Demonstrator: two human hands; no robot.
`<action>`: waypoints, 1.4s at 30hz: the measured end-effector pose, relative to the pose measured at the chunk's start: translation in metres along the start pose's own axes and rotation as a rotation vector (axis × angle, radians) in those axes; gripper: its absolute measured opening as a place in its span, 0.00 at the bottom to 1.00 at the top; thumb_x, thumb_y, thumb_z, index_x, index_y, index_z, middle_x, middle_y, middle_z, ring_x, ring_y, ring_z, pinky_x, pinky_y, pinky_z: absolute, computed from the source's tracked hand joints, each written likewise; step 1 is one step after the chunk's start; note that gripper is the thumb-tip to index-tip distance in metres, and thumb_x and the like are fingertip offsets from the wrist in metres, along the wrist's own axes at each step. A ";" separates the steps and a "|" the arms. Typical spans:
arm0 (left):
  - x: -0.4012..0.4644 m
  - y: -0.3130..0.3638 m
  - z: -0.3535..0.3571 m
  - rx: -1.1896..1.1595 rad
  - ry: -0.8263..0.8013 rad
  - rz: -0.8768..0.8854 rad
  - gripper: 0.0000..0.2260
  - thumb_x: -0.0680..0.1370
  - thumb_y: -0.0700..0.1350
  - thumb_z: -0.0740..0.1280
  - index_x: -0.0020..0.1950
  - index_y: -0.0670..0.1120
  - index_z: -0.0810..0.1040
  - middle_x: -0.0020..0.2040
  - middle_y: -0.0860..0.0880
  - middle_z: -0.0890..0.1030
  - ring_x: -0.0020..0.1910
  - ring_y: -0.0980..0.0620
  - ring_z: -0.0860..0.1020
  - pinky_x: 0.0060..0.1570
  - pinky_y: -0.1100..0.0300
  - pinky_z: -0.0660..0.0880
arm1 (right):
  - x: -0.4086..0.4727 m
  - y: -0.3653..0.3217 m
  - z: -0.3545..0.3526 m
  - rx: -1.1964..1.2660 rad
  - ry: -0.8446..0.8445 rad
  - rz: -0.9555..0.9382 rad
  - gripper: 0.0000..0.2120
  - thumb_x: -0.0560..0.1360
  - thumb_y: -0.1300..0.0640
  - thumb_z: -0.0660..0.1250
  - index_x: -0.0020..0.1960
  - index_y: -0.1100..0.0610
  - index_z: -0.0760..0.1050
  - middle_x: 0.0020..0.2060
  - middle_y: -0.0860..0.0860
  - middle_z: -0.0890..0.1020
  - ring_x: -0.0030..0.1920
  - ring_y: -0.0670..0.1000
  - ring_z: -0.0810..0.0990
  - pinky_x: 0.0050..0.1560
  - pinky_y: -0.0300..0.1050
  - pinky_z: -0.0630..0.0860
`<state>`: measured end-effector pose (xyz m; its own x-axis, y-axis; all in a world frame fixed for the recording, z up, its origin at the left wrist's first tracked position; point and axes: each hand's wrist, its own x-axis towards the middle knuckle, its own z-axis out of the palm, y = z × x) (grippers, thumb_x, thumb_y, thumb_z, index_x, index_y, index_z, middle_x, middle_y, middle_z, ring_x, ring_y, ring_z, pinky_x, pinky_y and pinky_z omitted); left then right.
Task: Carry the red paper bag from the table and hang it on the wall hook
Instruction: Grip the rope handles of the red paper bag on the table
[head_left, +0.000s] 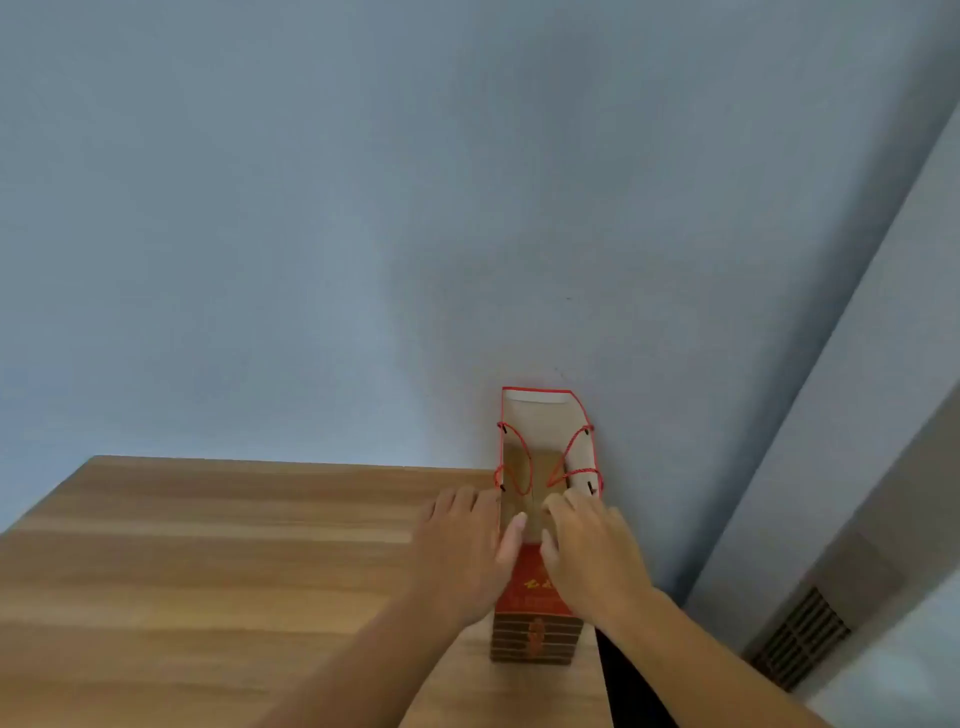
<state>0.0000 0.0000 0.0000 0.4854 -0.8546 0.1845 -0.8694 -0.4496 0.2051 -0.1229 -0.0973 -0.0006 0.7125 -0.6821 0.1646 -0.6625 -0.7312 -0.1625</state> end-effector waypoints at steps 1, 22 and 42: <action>0.007 -0.006 0.002 -0.019 0.013 0.010 0.25 0.80 0.64 0.47 0.65 0.53 0.74 0.61 0.53 0.79 0.61 0.51 0.74 0.62 0.53 0.69 | 0.010 0.000 0.006 -0.005 0.006 -0.003 0.13 0.84 0.50 0.60 0.66 0.51 0.74 0.64 0.48 0.78 0.63 0.50 0.77 0.68 0.45 0.71; 0.117 -0.078 0.058 -0.067 -0.047 -0.013 0.29 0.81 0.65 0.44 0.67 0.52 0.73 0.64 0.52 0.78 0.64 0.51 0.73 0.66 0.54 0.67 | 0.143 0.021 0.111 -0.259 -0.389 0.099 0.30 0.79 0.51 0.69 0.77 0.51 0.63 0.71 0.54 0.71 0.70 0.57 0.71 0.69 0.62 0.72; 0.092 -0.090 0.063 -0.067 -0.050 -0.010 0.30 0.80 0.65 0.43 0.65 0.52 0.76 0.61 0.53 0.79 0.61 0.53 0.73 0.64 0.54 0.68 | 0.131 0.012 0.111 -0.350 -0.539 0.212 0.37 0.75 0.52 0.73 0.80 0.50 0.59 0.73 0.55 0.67 0.74 0.61 0.65 0.74 0.72 0.61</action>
<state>0.1168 -0.0547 -0.0617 0.4876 -0.8627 0.1339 -0.8555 -0.4416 0.2705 -0.0119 -0.1951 -0.0895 0.5145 -0.7787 -0.3591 -0.7719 -0.6029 0.2014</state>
